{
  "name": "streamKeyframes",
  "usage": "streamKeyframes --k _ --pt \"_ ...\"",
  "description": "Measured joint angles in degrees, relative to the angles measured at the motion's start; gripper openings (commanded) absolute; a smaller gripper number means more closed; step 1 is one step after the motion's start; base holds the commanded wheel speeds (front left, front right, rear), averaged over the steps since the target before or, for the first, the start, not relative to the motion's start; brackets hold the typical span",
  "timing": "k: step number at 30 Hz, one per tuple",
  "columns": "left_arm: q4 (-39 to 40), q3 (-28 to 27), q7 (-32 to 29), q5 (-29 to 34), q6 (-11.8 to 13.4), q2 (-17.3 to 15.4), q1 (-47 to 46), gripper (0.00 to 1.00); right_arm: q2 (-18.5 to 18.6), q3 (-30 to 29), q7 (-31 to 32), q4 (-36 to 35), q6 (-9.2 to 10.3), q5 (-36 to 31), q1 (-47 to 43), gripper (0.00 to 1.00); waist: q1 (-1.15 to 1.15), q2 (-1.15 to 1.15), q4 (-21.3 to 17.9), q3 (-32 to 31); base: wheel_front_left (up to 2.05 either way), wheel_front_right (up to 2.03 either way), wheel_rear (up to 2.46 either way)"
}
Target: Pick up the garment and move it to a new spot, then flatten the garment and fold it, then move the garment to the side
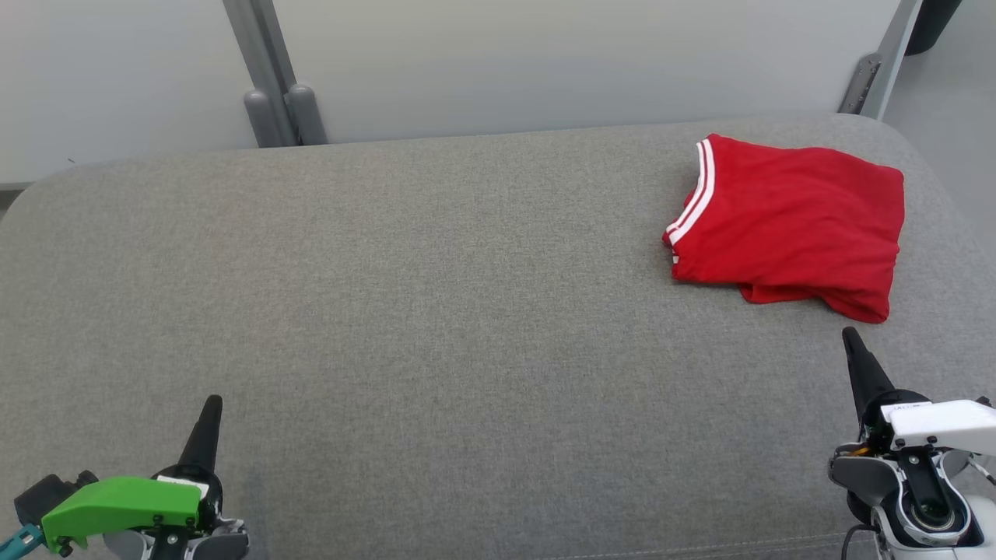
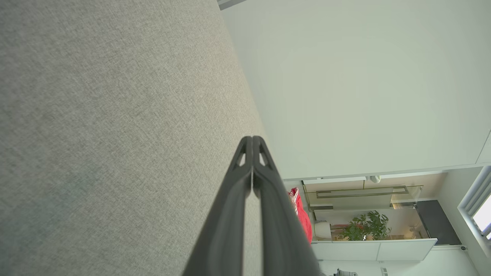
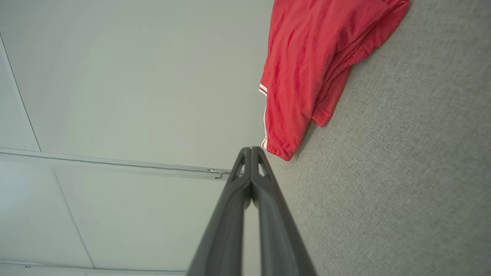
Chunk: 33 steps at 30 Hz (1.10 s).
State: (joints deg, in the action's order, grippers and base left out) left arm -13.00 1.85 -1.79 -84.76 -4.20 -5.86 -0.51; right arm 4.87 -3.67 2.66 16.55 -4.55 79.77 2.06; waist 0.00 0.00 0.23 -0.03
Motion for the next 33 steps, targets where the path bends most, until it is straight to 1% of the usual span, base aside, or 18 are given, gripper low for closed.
streamKeyframes --k 4,15,18,33 --pt "-0.7 -0.9 -0.7 -1.3 -0.5 0.7 -0.4 0.00 -0.7 -0.8 0.9 0.0 -0.48 2.5 0.2 0.00 0.00 0.00 -0.1 0.0 0.00 0.00 0.00" --pt "-1.8 -3.6 -2.3 -7.2 -1.9 1.8 -1.5 0.00 -2.1 -3.4 3.1 0.0 -1.99 9.6 1.1 0.00 0.00 0.00 -0.2 0.2 0.00 0.00 0.00" --pt "-2.1 -4.2 -2.8 -8.0 -2.4 2.2 -2.1 0.00 -2.6 -3.9 3.5 0.0 -2.01 11.7 1.2 0.00 0.00 0.00 -0.2 0.2 0.00 0.00 0.00" --pt "-2.7 -4.4 -2.8 -8.0 -2.4 2.6 -2.5 0.00 -2.6 -4.1 3.5 -0.1 -2.24 12.0 1.3 0.00 0.00 0.00 -0.2 0.2 0.00 0.00 0.00"
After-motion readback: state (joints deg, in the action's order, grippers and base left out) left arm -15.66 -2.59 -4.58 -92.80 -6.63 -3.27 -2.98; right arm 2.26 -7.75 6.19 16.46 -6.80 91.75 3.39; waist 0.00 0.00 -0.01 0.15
